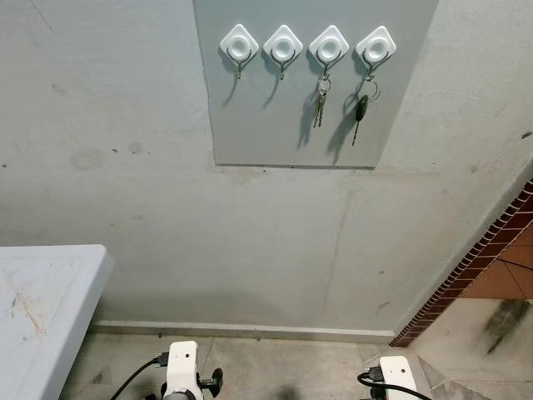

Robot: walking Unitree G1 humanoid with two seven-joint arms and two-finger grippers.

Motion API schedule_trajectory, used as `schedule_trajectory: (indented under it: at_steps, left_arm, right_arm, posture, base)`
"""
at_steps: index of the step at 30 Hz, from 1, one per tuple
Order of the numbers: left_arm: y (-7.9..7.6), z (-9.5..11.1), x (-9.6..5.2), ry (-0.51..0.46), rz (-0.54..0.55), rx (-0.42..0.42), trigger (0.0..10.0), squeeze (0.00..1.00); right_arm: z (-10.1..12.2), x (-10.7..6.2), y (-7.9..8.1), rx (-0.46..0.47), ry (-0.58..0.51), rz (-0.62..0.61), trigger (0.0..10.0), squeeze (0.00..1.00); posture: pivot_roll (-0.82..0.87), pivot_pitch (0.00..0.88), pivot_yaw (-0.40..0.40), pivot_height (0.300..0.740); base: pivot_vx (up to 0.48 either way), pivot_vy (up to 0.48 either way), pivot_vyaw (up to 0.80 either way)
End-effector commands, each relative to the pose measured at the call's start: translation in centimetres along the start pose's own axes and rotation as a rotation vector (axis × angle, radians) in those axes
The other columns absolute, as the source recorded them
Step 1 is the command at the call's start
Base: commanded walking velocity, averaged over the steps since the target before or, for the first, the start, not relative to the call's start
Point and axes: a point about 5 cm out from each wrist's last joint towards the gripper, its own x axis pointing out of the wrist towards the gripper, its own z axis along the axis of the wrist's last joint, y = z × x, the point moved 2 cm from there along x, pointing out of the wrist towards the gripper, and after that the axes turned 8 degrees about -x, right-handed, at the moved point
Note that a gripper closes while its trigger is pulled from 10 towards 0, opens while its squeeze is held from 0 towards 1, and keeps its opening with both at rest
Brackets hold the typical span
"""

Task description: Hang keys on a hook

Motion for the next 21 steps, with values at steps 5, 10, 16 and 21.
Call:
schedule_trajectory:
  at_steps: [5, 10, 16, 21]
  left_arm:
    - [0.29, 0.01, -0.06, 0.0, -0.006, 0.026, 10.0, 0.0]
    - [0.61, 0.0, -0.12, 0.004, -0.001, 0.054, 10.0, 0.0]
    - [0.79, -0.05, -0.16, 0.003, 0.004, 0.029, 10.0, 0.0]
    - [0.74, -0.05, -0.15, 0.005, 0.002, 0.027, 10.0, 0.0]
  right_arm:
    - [-0.36, -0.12, -0.36, -0.013, 0.014, 0.0, 10.0, 0.0]
    - [-0.76, -0.25, -0.69, -0.029, 0.029, -0.003, 10.0, 0.0]
    - [-0.69, -0.22, -0.56, -0.034, 0.027, 0.004, 10.0, 0.0]
    - [-0.54, -0.18, -0.52, -0.03, 0.022, 0.003, 10.0, 0.0]
  posture:
    - [-0.05, 0.0, -0.017, 0.74]
    - [-0.04, 0.0, -0.021, 0.74]
    - [-0.03, 0.0, -0.023, 0.74]
    - [-0.04, 0.0, -0.021, 0.74]
  base:
    - [0.0, 0.0, 0.0]
    - [0.0, 0.0, 0.0]
    - [0.0, 0.0, 0.0]
    - [0.0, 0.0, 0.0]
